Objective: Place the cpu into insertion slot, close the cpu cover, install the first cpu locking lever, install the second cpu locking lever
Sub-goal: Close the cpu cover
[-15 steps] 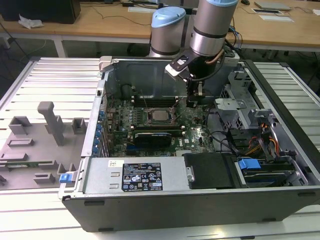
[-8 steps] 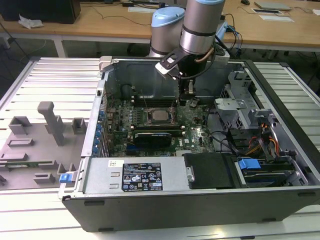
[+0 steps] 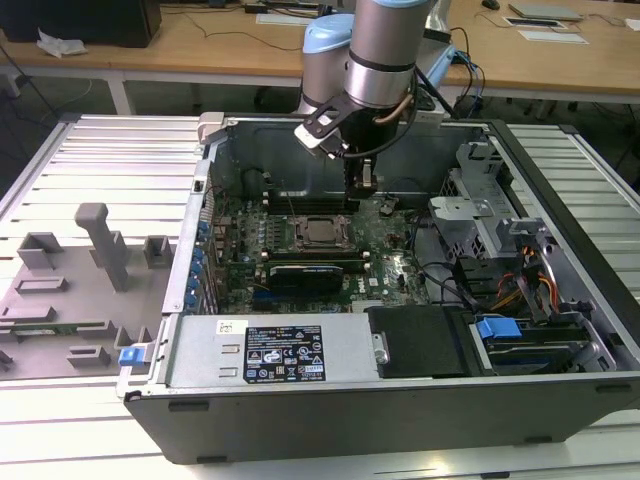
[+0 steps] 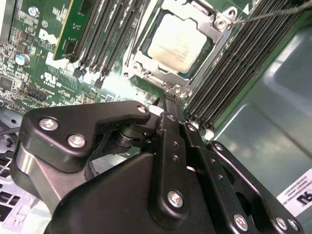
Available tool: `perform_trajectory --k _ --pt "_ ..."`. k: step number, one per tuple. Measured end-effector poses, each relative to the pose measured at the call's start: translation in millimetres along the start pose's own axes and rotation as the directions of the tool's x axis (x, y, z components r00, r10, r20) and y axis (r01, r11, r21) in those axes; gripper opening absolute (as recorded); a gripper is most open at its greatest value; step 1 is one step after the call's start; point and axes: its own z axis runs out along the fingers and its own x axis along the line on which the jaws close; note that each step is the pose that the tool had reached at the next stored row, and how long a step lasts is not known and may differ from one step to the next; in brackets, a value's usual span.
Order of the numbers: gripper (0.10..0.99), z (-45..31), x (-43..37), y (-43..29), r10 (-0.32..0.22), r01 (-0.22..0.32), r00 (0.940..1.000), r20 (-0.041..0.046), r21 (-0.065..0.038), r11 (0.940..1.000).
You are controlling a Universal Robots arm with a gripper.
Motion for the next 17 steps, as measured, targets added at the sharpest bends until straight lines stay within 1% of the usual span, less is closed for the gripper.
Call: perform_trajectory --k 2,4,5,6,7,9,10,12,13,15,17 --pt "0.106 0.6 -0.1 -5.7 0.000 0.000 1.0000 -0.0002 -0.004 1.0000" --pt "0.106 1.9 -0.6 -12.1 0.000 0.000 1.0000 -0.0003 -0.013 0.9999" --pt "0.106 2.5 -1.2 -14.3 0.000 0.000 1.0000 -0.0004 -0.015 0.9999" --pt "0.106 3.1 -2.4 -17.0 0.000 0.000 1.0000 -0.0003 -0.017 0.9999" --pt "0.106 3.9 -5.1 -21.6 0.000 0.000 1.0000 -0.0003 -0.020 0.9998" --pt "0.106 4.6 -6.9 -25.1 0.000 0.000 1.0000 -0.0004 -0.023 0.9997" --pt "0.106 5.3 -8.7 -29.9 0.000 0.000 1.0000 -0.0006 -0.029 0.9996" --pt "0.106 7.0 -9.7 -36.6 -0.001 0.001 1.0000 -0.0005 -0.042 0.9991" --pt "0.106 7.8 -10.2 -40.0 -0.001 0.001 1.0000 -0.0006 -0.046 0.9989" --pt "0.106 8.8 -10.7 -43.7 -0.002 0.002 1.0000 -0.0008 -0.049 0.9988" --pt "0.106 9.9 -10.7 -46.8 -0.002 0.002 1.0000 -0.0007 -0.049 0.9988"
